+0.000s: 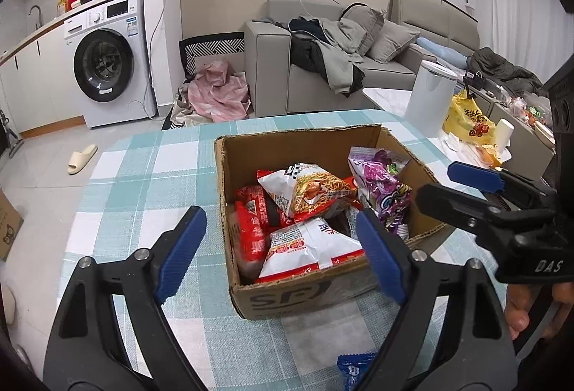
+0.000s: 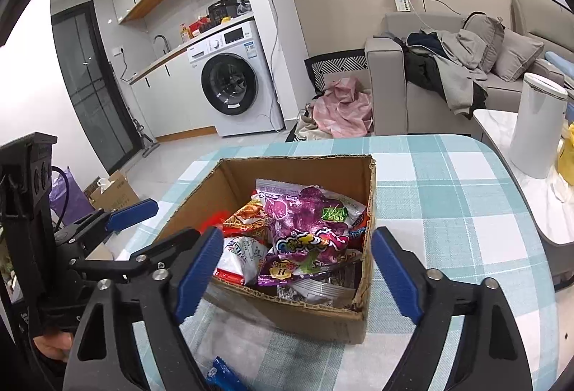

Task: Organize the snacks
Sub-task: 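Move both open grippers back toward the blue Oreo pack and red chip bag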

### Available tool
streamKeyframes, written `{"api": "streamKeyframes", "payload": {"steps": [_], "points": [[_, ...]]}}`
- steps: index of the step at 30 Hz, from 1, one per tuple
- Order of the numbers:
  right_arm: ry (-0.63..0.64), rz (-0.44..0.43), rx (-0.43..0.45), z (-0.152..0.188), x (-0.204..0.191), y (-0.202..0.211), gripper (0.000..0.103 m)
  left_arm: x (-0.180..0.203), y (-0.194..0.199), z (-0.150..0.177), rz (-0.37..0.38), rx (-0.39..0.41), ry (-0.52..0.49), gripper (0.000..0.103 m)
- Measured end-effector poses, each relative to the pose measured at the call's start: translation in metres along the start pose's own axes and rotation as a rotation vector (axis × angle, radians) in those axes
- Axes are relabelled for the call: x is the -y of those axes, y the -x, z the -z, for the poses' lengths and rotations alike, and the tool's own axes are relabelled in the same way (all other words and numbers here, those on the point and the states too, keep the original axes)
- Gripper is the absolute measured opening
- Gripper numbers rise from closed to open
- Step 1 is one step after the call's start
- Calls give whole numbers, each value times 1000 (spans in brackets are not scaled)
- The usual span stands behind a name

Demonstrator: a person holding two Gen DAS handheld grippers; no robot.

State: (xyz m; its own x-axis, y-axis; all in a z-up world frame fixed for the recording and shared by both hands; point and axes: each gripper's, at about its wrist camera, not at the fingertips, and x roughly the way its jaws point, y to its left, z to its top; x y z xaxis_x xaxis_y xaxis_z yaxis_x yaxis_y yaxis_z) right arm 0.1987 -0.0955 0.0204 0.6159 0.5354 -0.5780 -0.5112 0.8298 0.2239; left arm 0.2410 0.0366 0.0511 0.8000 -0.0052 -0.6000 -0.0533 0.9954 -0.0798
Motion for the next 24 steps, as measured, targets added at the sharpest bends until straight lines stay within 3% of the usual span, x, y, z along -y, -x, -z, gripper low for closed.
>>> {"api": "streamKeyframes", "payload": {"steps": [3,6,24], "points": [[-7,-8,7,1,2,6,98,2,7,0,1,7,-1,90],[-31,-8,8,3,7,10,102,1,16,3,-6,21,-4,102],[17,-32,-14,31,-7,38,103,-6,70,33,-7,51,7,102]]}}
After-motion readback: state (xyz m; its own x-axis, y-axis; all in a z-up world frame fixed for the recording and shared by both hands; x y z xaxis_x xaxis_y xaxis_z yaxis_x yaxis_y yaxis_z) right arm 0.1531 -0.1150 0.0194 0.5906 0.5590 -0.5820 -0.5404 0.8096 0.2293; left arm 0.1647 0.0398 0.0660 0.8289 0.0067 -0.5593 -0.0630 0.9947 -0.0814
